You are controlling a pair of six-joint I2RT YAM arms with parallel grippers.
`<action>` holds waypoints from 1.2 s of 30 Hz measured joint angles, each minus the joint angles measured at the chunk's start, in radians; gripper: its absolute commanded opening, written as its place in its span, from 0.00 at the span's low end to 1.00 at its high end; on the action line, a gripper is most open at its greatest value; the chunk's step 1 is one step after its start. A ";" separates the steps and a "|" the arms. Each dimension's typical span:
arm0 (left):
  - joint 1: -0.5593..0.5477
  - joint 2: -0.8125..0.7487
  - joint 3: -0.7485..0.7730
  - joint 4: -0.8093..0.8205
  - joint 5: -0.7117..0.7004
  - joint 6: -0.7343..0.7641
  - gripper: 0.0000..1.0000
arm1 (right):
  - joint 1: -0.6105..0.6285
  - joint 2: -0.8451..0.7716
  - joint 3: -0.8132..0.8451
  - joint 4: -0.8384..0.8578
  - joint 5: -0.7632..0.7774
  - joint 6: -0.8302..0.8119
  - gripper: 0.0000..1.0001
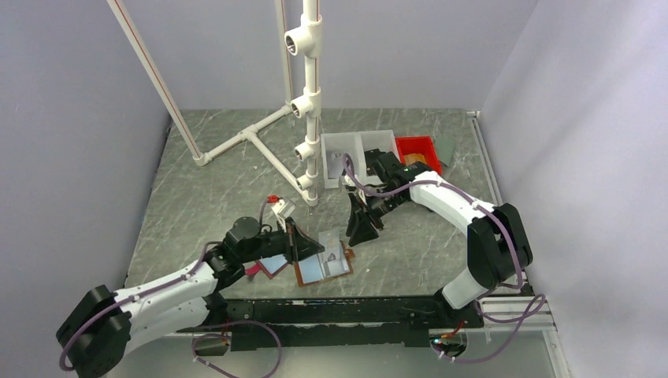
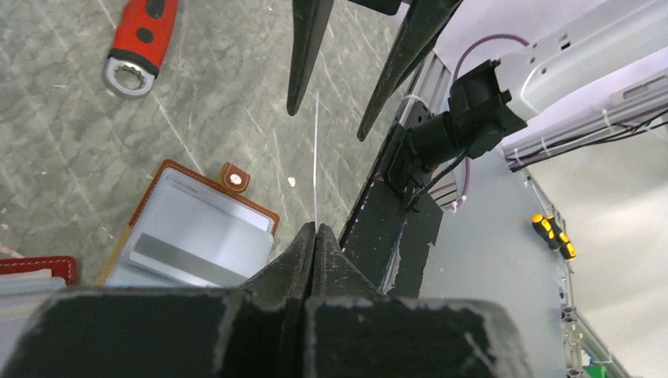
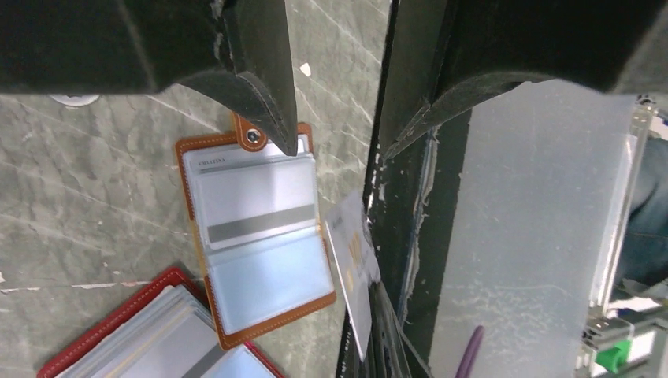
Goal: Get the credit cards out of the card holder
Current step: Place the credit card in the storage box.
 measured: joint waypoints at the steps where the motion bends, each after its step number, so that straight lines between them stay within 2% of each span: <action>1: -0.015 0.015 0.005 0.005 -0.009 0.007 0.00 | 0.000 0.003 0.000 0.000 -0.007 0.003 0.46; 6: -0.084 0.096 0.038 0.043 -0.056 0.037 0.00 | 0.000 0.012 0.000 0.001 -0.047 0.027 0.43; 9: -0.104 0.137 0.050 0.074 -0.072 0.043 0.00 | 0.000 0.012 0.000 0.001 -0.058 0.037 0.37; 13: -0.126 0.182 0.054 0.110 -0.092 0.048 0.00 | 0.000 0.012 0.000 0.001 -0.075 0.045 0.26; 17: -0.142 0.191 0.054 0.117 -0.110 0.051 0.00 | 0.000 0.016 0.000 0.000 -0.085 0.043 0.03; 20: -0.148 0.191 0.055 0.115 -0.120 0.051 0.01 | 0.000 0.026 0.005 -0.018 -0.095 0.030 0.00; 22: -0.148 0.191 0.055 0.115 -0.129 0.050 0.08 | 0.000 0.034 0.016 -0.042 -0.099 0.000 0.00; 26: -0.150 0.191 0.058 0.109 -0.156 0.045 0.34 | -0.001 0.043 0.038 -0.097 -0.100 -0.073 0.00; 30: -0.150 0.191 0.073 0.067 -0.188 0.025 0.48 | -0.002 0.043 0.043 -0.142 -0.090 -0.135 0.00; 36: -0.150 0.156 0.076 0.006 -0.239 -0.001 0.81 | -0.030 0.042 0.050 -0.206 -0.067 -0.225 0.00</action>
